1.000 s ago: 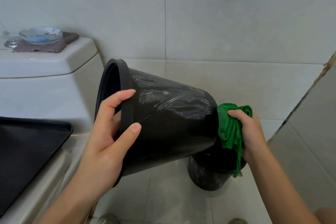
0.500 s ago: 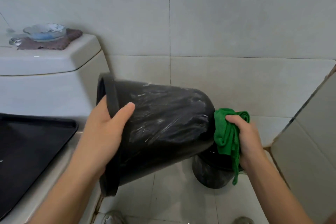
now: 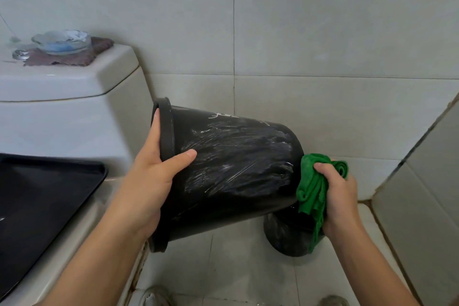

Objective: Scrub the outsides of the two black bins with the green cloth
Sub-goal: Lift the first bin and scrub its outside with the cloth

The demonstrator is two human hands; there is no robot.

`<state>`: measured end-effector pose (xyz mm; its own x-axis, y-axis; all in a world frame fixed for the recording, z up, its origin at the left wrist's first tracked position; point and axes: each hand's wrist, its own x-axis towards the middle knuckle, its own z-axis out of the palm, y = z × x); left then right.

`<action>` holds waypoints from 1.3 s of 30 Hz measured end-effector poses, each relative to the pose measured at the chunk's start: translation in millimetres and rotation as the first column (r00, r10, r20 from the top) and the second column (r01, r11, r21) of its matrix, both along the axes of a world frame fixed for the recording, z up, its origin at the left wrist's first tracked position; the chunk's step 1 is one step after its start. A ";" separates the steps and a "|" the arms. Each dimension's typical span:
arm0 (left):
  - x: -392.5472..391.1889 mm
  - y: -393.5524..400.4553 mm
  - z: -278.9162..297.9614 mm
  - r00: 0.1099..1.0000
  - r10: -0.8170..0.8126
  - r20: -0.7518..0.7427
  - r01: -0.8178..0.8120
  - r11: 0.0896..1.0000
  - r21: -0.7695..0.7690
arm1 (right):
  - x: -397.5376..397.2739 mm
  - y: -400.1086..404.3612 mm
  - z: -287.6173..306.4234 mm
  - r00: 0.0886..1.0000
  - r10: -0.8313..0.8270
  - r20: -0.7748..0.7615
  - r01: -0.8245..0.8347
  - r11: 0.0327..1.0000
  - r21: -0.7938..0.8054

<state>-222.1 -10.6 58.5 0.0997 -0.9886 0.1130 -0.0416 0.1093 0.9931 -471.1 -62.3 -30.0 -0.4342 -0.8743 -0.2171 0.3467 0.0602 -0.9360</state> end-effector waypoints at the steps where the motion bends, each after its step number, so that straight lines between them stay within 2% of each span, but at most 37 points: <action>1: -0.7 -0.9 -1.0 1.000 -0.004 -0.015 0.004 1.000 0.010 | 0.7 -0.2 -1.9 1.000 -0.011 -0.004 0.011 1.000 0.004; 8: -10.4 2.3 -5.7 0.998 -0.040 -0.054 0.036 0.997 -0.075 | 3.2 -2.1 3.8 0.991 -0.087 -0.098 0.079 0.993 -0.088; 11: -14.1 6.1 -4.6 0.998 -0.054 -0.045 0.047 0.989 -0.137 | 6.7 -2.1 3.8 0.966 -0.129 -0.223 0.100 0.986 -0.136; 13: -17.8 9.0 -4.5 0.998 -0.048 -0.049 0.040 0.986 -0.164 | 9.4 -1.2 2.7 0.891 -0.211 -0.403 0.144 0.971 -0.190; 16: -20.6 11.2 -7.5 0.995 -0.035 -0.091 0.018 0.983 -0.184 | 15.5 1.6 3.8 0.677 -0.366 -0.638 0.152 0.918 -0.366; 18: -23.9 11.0 -10.2 0.993 -0.026 -0.111 0.004 0.981 -0.195 | 26.4 6.7 4.7 0.563 -0.416 -0.714 0.024 0.872 -0.489; 20: -28.1 10.7 -12.0 0.993 -0.012 -0.116 -0.013 0.977 -0.213 | 46.2 17.8 5.8 0.477 -0.452 -0.754 -0.183 0.788 -0.588; 22: -30.0 11.0 -12.9 0.992 0.001 -0.124 -0.029 0.975 -0.219 | 66.5 31.3 8.7 0.406 -0.496 -0.768 -0.371 0.678 -0.634; 24: -28.2 12.1 -11.4 0.990 0.015 -0.142 -0.045 0.976 -0.213 | 69.4 33.0 8.9 0.357 -0.531 -0.769 -0.465 0.613 -0.639; 25: -26.1 12.9 -10.3 0.988 0.022 -0.153 -0.054 0.977 -0.207 | 63.0 28.6 6.4 0.342 -0.535 -0.773 -0.467 0.617 -0.634; 27: -22.6 14.6 -8.3 0.986 0.030 -0.164 -0.062 0.979 -0.195 | 43.3 16.4 1.4 0.381 -0.480 -0.790 -0.355 0.713 -0.604; 29: -20.9 16.1 -8.0 0.988 0.027 -0.153 -0.057 0.979 -0.194 | 24.6 3.6 3.6 0.525 -0.379 -0.763 -0.112 0.857 -0.503; 30: -21.3 16.9 -8.7 0.989 0.020 -0.148 -0.049 0.980 -0.195 | 18.7 -1.4 5.9 0.588 -0.345 -0.731 -0.009 0.901 -0.433; 31: -22.4 17.4 -9.9 0.990 0.009 -0.144 -0.038 0.979 -0.200 | 16.0 -4.2 7.6 0.614 -0.335 -0.715 0.047 0.919 -0.391; 32: -24.1 17.1 -11.8 0.990 0.001 -0.140 -0.031 0.978 -0.207 | 17.2 -4.0 9.6 0.599 -0.351 -0.720 0.057 0.915 -0.399; 34: -29.0 16.0 -14.4 0.989 -0.002 -0.149 -0.031 0.976 -0.217 | 33.3 6.5 15.3 0.530 -0.403 -0.746 -0.049 0.864 -0.501; 37: -31.6 13.7 -13.5 0.984 0.022 -0.177 -0.064 0.970 -0.233 | 74.2 34.0 14.9 0.444 -0.492 -0.749 -0.331 0.686 -0.648; 39: -28.9 13.6 -10.4 0.982 0.036 -0.185 -0.080 0.969 -0.236 | 81.7 38.9 11.9 0.403 -0.571 -0.715 -0.438 0.566 -0.699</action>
<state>-251.0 2.9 48.1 0.1965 -0.9260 0.3223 0.1201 0.3489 0.9294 -389.4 -23.5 -18.1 0.0336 -0.3758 0.9261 -0.6385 -0.7209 -0.2694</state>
